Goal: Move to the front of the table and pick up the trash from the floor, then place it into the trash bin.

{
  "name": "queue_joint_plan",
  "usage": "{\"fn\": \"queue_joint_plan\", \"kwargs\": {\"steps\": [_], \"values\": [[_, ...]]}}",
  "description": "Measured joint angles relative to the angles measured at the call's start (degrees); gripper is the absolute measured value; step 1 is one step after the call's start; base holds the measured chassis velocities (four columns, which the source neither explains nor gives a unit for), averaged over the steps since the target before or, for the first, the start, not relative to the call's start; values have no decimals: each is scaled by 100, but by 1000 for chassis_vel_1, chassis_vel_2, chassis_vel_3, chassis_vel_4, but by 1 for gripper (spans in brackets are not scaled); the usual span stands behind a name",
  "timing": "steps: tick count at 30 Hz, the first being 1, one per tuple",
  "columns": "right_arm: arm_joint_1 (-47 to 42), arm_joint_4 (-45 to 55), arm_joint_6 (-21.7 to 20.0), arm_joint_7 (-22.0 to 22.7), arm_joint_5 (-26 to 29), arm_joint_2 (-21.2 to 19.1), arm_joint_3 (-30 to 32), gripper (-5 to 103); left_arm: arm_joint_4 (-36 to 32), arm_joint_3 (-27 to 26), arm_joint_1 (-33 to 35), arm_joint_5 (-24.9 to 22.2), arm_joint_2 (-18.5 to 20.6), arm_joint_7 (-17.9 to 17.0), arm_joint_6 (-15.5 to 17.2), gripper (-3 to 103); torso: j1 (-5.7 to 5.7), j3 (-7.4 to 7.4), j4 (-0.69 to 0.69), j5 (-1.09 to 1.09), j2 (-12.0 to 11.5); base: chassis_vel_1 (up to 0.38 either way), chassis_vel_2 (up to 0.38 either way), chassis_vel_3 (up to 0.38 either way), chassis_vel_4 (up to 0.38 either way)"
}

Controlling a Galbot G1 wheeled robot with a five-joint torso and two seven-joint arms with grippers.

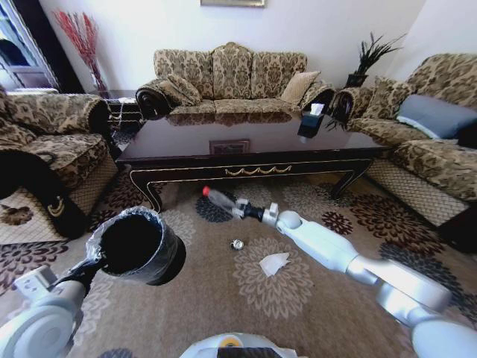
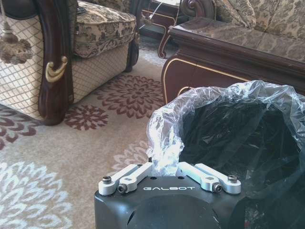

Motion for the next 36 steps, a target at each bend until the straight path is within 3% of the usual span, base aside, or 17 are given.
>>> {"fn": "queue_joint_plan", "kwargs": {"steps": [4,11,17,22,36], "values": [[314,778,-120,799,920,210,-246,25,44,35,-68,-65,13,-7,2,3,0,0,-1,0,0,0,0,0,0],[851,1422,-167,1232,1457,830,-790,25,107,62,-183,-174,24,-10,6,3,0,0,-1,-1,0,0,0,0,0],[1281,1326,-111,1257,1257,1624,-1588,25,143,14,-223,-228,28,-12,8,3,0,0,1,-3,0,0,0,0,0],[1311,929,-16,1218,913,2046,-1895,25,157,-23,-244,-253,34,-12,8,3,0,0,0,-2,0,0,0,0,0],[1109,570,241,1043,322,2180,-2298,25,221,-33,-372,-293,94,-12,8,3,0,0,-1,0,0,0,0,0,0]]}}
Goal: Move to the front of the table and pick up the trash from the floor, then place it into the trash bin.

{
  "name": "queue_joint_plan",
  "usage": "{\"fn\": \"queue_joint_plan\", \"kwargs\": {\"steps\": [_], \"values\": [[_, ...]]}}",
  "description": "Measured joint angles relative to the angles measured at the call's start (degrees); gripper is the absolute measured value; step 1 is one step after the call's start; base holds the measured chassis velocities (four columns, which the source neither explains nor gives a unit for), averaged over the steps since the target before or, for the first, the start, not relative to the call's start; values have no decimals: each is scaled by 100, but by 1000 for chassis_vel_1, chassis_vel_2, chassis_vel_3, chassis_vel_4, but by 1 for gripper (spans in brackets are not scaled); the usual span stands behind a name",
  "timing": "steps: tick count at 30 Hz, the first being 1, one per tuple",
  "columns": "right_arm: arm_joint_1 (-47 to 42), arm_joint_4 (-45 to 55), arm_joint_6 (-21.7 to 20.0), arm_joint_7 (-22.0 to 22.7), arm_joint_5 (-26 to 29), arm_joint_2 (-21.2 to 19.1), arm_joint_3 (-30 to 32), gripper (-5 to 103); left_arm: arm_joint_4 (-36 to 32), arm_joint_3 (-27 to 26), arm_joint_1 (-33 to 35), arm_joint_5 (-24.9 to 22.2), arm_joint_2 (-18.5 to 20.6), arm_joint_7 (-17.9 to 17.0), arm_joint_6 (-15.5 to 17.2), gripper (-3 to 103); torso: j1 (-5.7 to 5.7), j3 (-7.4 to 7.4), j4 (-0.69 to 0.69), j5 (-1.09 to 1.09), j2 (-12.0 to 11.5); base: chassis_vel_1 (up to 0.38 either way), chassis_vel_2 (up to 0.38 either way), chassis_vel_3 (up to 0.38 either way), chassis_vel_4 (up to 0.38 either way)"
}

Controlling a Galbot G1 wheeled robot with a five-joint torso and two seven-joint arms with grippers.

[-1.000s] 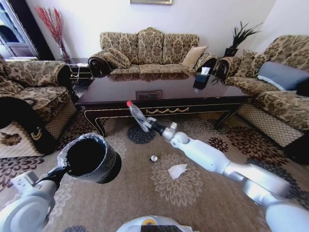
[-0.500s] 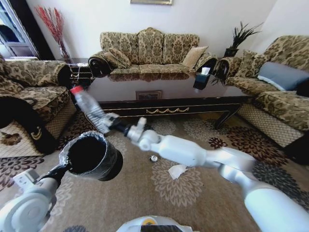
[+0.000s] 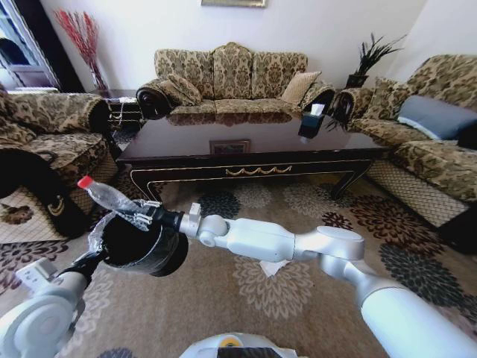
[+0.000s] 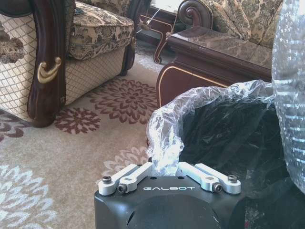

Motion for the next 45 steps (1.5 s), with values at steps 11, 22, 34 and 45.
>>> {"fn": "queue_joint_plan", "kwargs": {"steps": [11,22,34,45], "values": [[-72,8,197,-246,-87,-143,-7,46,30,41,-21,31,-11,2,0,3,0,0,0,0,0,0,0,0,0],[84,154,206,-328,-67,-237,-22,89,50,22,-17,29,9,7,0,3,0,0,1,0,0,0,0,0,0],[159,-15,-225,-211,-144,-724,421,100,60,-220,11,-115,145,10,-2,3,0,0,2,0,0,0,0,0,0],[-373,-670,-1535,-111,-679,-2192,794,100,-172,-818,-160,-926,295,-237,-3,3,0,0,-1,3,0,0,0,0,0]]}}
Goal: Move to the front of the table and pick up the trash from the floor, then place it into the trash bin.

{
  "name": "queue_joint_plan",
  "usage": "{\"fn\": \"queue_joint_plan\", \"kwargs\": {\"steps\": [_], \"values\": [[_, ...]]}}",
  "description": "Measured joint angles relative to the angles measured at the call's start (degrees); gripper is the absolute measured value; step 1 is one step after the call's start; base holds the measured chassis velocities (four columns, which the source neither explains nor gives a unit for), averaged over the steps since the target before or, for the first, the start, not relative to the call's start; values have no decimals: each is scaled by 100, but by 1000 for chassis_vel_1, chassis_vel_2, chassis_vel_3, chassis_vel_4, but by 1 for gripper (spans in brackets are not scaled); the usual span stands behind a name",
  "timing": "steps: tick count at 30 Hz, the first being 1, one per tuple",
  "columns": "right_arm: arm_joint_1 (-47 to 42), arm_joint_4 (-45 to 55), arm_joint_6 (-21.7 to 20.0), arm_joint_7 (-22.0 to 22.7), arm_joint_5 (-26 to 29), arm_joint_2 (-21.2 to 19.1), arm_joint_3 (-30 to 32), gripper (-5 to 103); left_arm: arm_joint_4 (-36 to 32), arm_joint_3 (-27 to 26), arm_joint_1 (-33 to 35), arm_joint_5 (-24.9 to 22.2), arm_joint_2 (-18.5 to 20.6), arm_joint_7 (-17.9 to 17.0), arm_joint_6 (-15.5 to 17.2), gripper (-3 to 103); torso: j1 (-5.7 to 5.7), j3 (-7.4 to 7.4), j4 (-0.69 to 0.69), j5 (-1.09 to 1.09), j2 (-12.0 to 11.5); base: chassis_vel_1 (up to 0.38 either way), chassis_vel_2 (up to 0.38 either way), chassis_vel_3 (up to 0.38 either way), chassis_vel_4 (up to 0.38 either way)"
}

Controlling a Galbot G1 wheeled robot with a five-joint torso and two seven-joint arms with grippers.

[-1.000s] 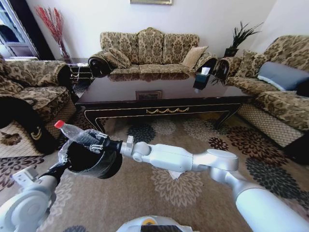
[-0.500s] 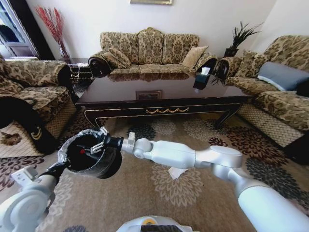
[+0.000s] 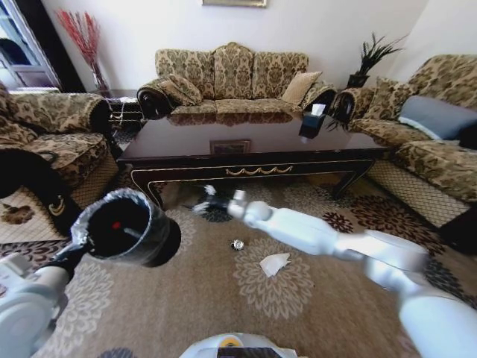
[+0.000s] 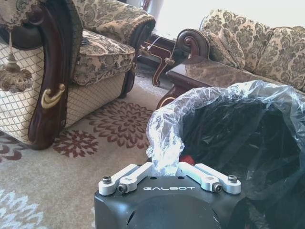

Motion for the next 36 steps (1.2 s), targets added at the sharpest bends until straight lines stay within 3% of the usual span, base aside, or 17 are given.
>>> {"fn": "queue_joint_plan", "kwargs": {"steps": [2,3,7,8,10,11,13,15,22,36], "values": [[-207,-157,-319,441,-32,-85,19,100,0,-59,-45,-77,1,-38,0,3,0,0,3,0,0,0,0,0,0],[-207,-157,-319,441,-32,-85,19,100,0,-59,-45,-77,1,-38,0,3,0,0,3,0,0,0,0,0,0],[-668,-263,-986,1845,99,-264,94,100,29,-11,-220,-151,80,-78,0,3,0,0,3,0,0,0,0,0,0],[-668,-263,-986,1845,99,-264,94,100,29,-11,-220,-151,80,-78,0,3,0,0,3,0,0,0,0,0,0],[-1143,-289,-1549,3041,437,-293,400,100,105,45,-287,-162,141,-77,0,3,0,0,-2,-2,0,0,0,0,0],[-1143,-289,-1549,3041,437,-293,400,100,105,45,-287,-162,141,-77,0,3,0,0,-2,-2,0,0,0,0,0],[-1594,-297,-1897,3876,648,-272,730,100,201,113,-339,-155,203,-79,0,3,0,0,4,-1,0,0,0,0,0],[-1950,-384,-2053,4273,692,-247,952,100,241,155,-351,-151,243,-76,-1,3,0,0,1,-2,0,0,0,0,0],[-2551,-793,-2070,4437,567,-75,1276,100,294,266,-322,-44,185,-63,0,3,0,0,2,-2,0,0,0,0,0],[-2622,-1624,-2108,4598,531,424,1127,100,279,347,-268,26,185,-48,3,3,0,0,2,-2,0,0,0,0,0]]}}
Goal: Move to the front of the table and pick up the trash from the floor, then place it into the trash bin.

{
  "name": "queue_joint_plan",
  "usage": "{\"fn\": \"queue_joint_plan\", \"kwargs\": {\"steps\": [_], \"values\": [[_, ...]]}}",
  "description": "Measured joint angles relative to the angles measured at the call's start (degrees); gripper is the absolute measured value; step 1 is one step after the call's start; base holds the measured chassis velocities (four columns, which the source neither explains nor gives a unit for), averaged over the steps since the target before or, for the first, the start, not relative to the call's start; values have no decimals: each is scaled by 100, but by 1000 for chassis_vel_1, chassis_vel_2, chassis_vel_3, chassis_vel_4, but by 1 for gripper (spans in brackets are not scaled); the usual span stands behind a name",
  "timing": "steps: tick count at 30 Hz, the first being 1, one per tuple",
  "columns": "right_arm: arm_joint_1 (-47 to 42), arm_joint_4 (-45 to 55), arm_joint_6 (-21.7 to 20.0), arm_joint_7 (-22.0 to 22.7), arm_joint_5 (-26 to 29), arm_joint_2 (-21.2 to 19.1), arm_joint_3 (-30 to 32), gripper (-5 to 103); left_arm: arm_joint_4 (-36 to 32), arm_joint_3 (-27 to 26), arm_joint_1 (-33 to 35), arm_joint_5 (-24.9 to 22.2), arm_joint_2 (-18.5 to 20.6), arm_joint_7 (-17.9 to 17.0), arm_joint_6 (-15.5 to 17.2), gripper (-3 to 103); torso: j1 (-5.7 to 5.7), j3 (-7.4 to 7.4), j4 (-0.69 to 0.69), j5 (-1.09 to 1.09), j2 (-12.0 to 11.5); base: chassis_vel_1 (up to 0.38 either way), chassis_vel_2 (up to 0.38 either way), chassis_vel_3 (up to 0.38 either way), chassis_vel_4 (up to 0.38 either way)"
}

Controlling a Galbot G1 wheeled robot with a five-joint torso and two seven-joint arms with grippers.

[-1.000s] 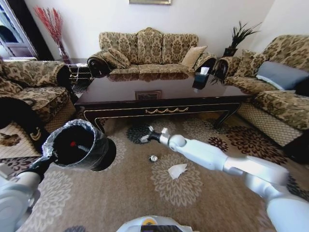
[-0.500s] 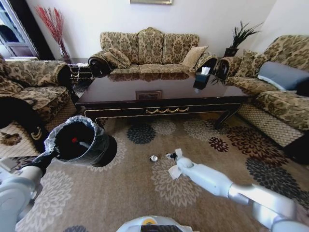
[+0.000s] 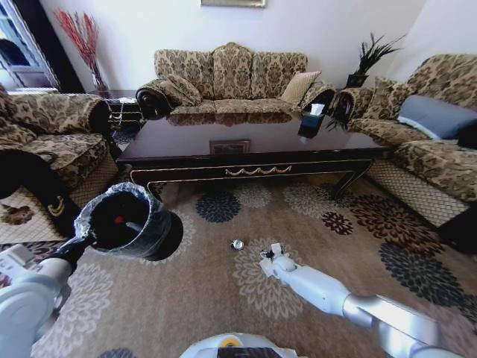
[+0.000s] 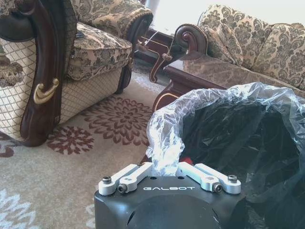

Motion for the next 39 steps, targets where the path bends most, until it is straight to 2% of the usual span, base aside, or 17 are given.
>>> {"fn": "queue_joint_plan", "kwargs": {"steps": [4,6,8,12,14,17,19,24,25,26,29,33,35,38,39], "values": [[1,-43,-43,80,19,62,-50,100,28,23,-2,15,-1,4,0,3,0,0,0,-2,0,0,0,0,0],[-37,105,-361,362,109,-19,-144,100,98,75,-45,54,0,28,0,3,0,0,0,-1,0,0,0,0,0],[-56,170,-444,422,171,-66,-149,100,108,81,-55,62,3,41,0,3,0,0,-1,-1,0,0,0,0,0],[-119,308,-563,472,262,-228,-138,92,151,115,-86,123,10,93,0,3,0,0,-2,-1,0,0,0,0,0],[-125,308,-566,470,262,-246,-129,92,159,126,-89,136,5,101,0,3,0,0,-1,-1,0,0,0,0,0],[-128,307,-584,454,261,-302,-115,79,185,132,-90,154,-4,109,0,3,0,0,0,0,0,0,0,0,0],[-128,309,-586,450,261,-309,-115,79,186,132,-90,155,-3,109,0,3,0,0,0,-1,0,0,0,0,0],[-142,407,-592,368,240,-422,-95,51,188,108,-99,164,15,118,-1,3,0,0,0,-1,0,0,0,0,0],[-142,407,-592,368,240,-422,-95,51,188,108,-99,164,15,118,-1,3,0,0,0,-1,0,0,0,0,0],[-155,418,-592,355,219,-436,-94,46,188,108,-99,170,15,118,-1,3,0,0,0,-1,0,0,0,0,0],[-183,444,-592,320,168,-470,-92,41,192,108,-99,180,14,119,-1,3,0,0,-1,-1,0,0,0,0,0],[-217,519,-567,281,56,-552,-91,19,224,122,-108,197,16,125,-1,3,0,0,-1,-1,0,0,0,0,0],[-218,538,-549,273,34,-568,-87,19,233,128,-109,204,16,129,-1,3,0,0,-1,-1,0,0,0,0,0],[-193,662,-193,102,-239,-714,-98,4,305,187,-108,285,16,184,-1,3,0,0,0,0,0,0,0,0,0],[-169,700,-33,-17,-386,-779,-115,2,334,216,-108,311,16,192,-2,3,0,0,-1,-1,0,0,0,0,0]]}}
